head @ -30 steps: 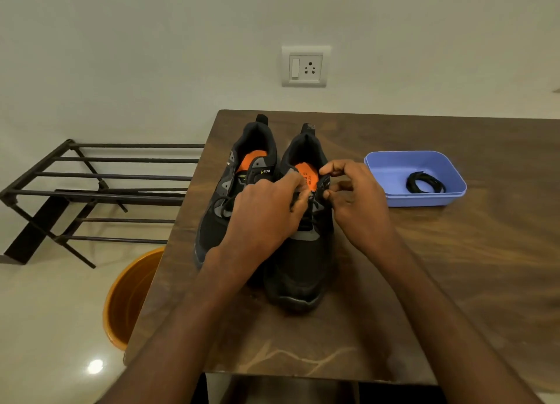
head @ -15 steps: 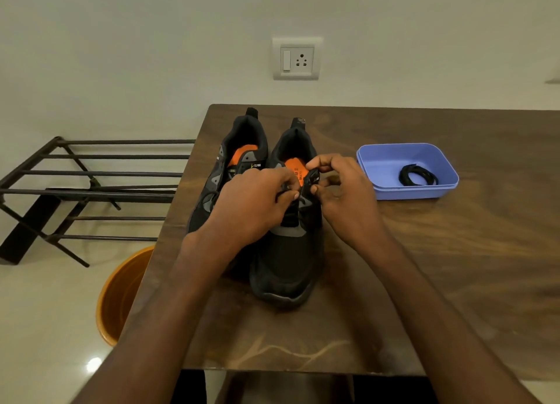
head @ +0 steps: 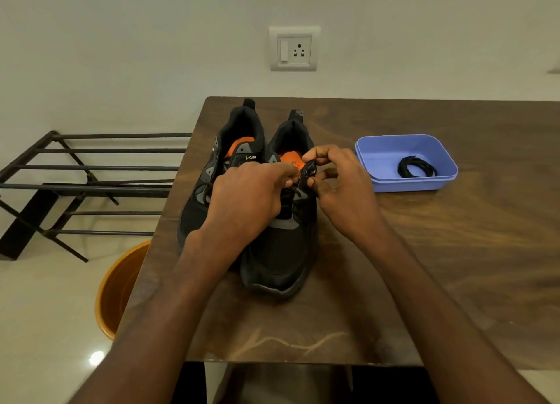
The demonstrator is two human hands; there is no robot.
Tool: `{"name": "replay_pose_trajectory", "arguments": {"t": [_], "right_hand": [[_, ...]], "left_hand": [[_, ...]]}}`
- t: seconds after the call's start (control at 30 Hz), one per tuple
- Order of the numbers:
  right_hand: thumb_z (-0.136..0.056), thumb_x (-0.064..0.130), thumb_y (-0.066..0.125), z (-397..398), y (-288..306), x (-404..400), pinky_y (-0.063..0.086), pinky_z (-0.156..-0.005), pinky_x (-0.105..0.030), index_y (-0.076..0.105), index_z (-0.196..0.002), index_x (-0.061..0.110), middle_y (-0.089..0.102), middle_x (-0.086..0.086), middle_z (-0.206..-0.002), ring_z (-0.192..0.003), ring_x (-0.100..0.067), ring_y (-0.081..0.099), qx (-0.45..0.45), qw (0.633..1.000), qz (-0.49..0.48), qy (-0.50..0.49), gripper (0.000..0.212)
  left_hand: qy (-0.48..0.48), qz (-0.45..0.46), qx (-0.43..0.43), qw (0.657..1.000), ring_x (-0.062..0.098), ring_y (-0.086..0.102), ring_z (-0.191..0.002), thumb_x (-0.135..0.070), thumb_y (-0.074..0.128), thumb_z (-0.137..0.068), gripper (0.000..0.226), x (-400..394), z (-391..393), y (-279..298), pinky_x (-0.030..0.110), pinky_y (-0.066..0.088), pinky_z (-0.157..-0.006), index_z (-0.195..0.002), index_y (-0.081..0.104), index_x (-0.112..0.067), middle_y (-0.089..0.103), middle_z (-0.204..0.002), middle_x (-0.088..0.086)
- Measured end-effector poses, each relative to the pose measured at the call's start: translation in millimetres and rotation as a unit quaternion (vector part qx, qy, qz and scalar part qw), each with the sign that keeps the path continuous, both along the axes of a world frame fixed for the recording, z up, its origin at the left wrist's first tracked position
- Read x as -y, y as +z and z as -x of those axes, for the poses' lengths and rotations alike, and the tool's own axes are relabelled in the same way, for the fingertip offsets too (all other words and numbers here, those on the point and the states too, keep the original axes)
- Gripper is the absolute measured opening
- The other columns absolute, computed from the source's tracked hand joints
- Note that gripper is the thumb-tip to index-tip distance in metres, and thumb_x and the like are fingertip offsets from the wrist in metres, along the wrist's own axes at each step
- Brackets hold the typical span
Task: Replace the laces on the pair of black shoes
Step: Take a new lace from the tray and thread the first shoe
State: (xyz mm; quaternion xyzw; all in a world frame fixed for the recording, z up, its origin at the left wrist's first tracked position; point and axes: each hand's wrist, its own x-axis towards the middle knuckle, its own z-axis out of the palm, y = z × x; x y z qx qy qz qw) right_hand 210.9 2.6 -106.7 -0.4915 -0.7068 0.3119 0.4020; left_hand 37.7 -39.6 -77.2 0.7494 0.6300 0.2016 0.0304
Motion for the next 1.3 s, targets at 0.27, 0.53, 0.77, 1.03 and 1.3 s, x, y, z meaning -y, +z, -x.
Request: {"name": "replay_pose_trajectory", "arguments": {"t": [0.27,0.53,0.77,1.03,1.3], "right_hand": [[-0.087,-0.006,0.069,0,-1,0,0.061,-0.085,-0.036,0.062,-0.110,0.035,0.055,0.001,-0.122,-0.099,-0.012,0.067,-0.013,1.000,-0.002,0.005,0.048],[-0.087,-0.008,0.068,2,1,2,0.060,-0.084,-0.028,0.060,-0.111,0.035,0.055,-0.001,-0.123,-0.100,-0.010,0.066,0.006,1.000,-0.015,0.003,0.049],[-0.090,-0.004,0.066,3,-1,3,0.050,-0.083,-0.007,0.063,-0.119,0.035,0.058,0.000,-0.124,-0.103,0.000,0.060,0.014,0.999,-0.017,-0.023,0.049],[-0.091,0.000,0.067,7,2,11,0.053,-0.075,-0.013,0.065,-0.118,0.027,0.063,0.003,-0.110,-0.091,-0.003,0.062,-0.012,0.997,-0.003,-0.075,0.039],[-0.090,0.025,0.077,13,11,32,0.055,-0.077,-0.020,0.074,-0.090,0.030,0.070,0.012,-0.093,-0.084,-0.001,0.066,0.021,0.994,0.039,-0.105,0.006]], "left_hand": [[0.074,-0.016,-0.036,0.996,0.020,0.059,-0.074,-0.021,0.055,-0.102,0.025,2,-17,-9,0.040,0.052,-0.066,-0.124,0.050,-0.030,0.058,-0.086,-0.002],[0.063,-0.014,-0.023,0.998,0.022,0.061,-0.077,-0.018,0.059,-0.097,0.015,0,-19,-6,0.044,0.057,-0.072,-0.109,0.062,-0.028,0.061,-0.085,-0.002],[0.101,-0.080,0.050,0.990,0.015,0.055,-0.087,-0.030,0.060,-0.103,0.012,8,-22,-8,0.034,0.045,-0.073,-0.113,0.066,-0.028,0.056,-0.094,-0.006],[0.091,-0.037,0.118,0.988,0.017,0.037,-0.121,-0.009,0.066,-0.095,0.028,12,-12,-10,0.040,0.028,-0.092,-0.112,0.071,-0.031,0.045,-0.126,-0.004],[0.061,-0.080,0.202,0.974,0.011,0.064,-0.105,-0.018,0.046,-0.103,0.028,2,18,-15,0.058,0.045,-0.101,-0.121,0.065,-0.029,0.066,-0.107,-0.015]]}}
